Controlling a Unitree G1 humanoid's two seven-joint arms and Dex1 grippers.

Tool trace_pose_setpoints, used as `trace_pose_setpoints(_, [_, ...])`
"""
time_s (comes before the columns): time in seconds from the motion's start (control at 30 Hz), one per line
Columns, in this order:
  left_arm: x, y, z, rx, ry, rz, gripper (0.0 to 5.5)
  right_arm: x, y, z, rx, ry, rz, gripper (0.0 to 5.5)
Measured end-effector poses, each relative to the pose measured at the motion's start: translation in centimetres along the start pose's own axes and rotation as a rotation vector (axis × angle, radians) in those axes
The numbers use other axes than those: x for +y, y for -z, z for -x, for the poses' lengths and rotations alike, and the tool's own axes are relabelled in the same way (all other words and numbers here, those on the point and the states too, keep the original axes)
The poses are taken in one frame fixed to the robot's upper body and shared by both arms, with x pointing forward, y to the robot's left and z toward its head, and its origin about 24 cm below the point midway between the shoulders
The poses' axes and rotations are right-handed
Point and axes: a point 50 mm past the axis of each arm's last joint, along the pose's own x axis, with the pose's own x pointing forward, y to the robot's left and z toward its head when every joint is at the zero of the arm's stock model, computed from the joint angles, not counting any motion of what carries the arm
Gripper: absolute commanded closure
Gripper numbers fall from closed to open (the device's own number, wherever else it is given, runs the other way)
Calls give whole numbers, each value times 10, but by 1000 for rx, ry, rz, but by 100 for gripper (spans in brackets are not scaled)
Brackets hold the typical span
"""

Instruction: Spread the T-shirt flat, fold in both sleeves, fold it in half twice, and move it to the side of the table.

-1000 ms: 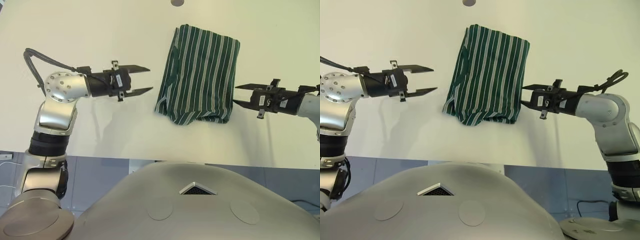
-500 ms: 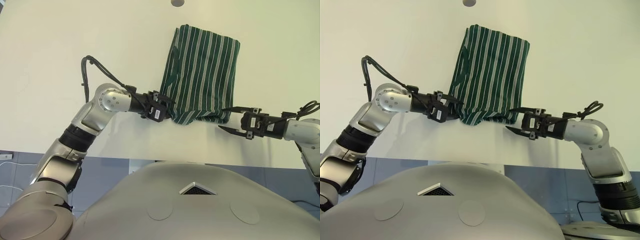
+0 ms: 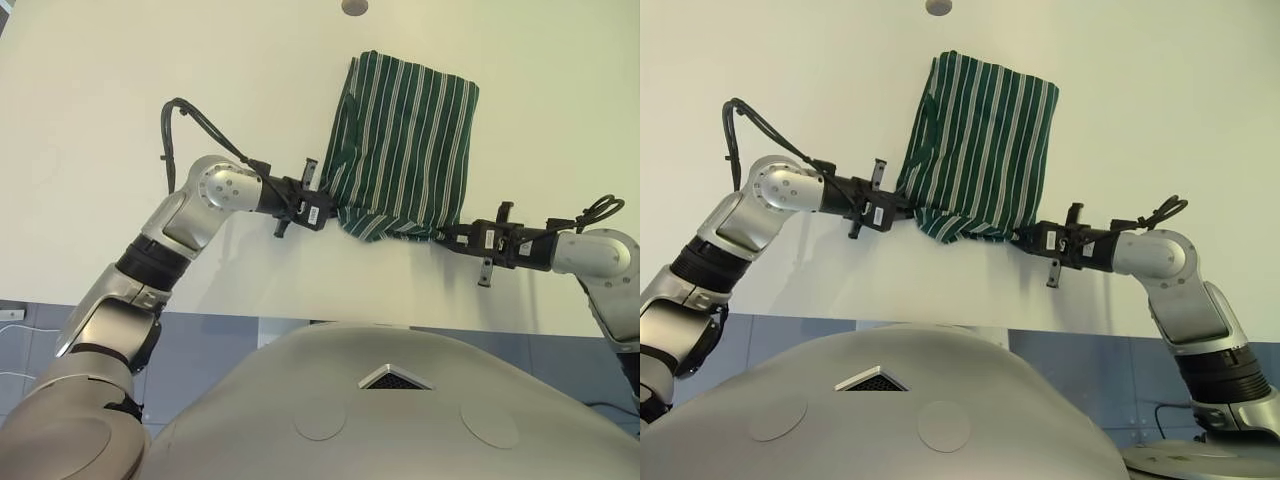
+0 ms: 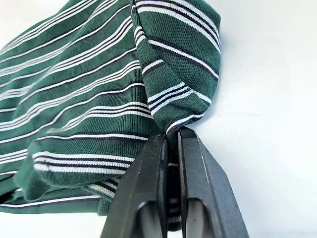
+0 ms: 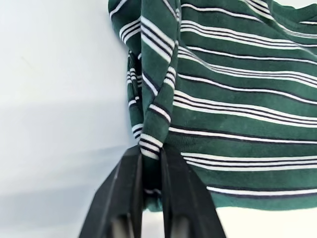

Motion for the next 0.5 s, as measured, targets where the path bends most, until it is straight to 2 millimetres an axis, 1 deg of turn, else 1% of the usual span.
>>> trace_pose_setpoints(0.1, [-4,-3,13,-60,94,171,550,2,-11,0,-77,-74,-117,539])
trace_pose_setpoints(0.13, [1,-4,18,-89,94,220,550,-2,-16,2,-116,-104,-148,539])
trace_pose_setpoints(0.17, [19,-8,26,-110,74,232,550,-18,-25,8,-155,-118,-151,539])
trace_pose_setpoints(0.2, [36,-10,31,-118,48,230,550,-32,-29,14,-169,-131,-155,540])
trace_pose_setpoints(0.23, [64,-13,38,-136,4,234,550,-56,-32,24,-175,-129,-163,540])
trace_pose_setpoints(0.27, [81,-12,39,-149,-16,259,550,-72,-32,31,-180,-133,-187,540])
trace_pose_setpoints(0.33, [108,-4,34,-163,-55,331,550,-106,-31,38,-207,-127,-253,540])
trace_pose_setpoints(0.37, [119,0,31,-159,-95,351,550,-121,-32,39,-230,-116,-278,540])
trace_pose_setpoints(0.4, [128,1,30,-148,-132,359,550,-131,-33,40,-238,-102,-292,540])
trace_pose_setpoints(0.43, [142,4,27,-125,-201,369,550,-147,-32,39,-264,-83,-330,540])
trace_pose_setpoints(0.5, [158,7,18,-100,-313,415,550,-169,-27,33,-298,-20,-417,540])
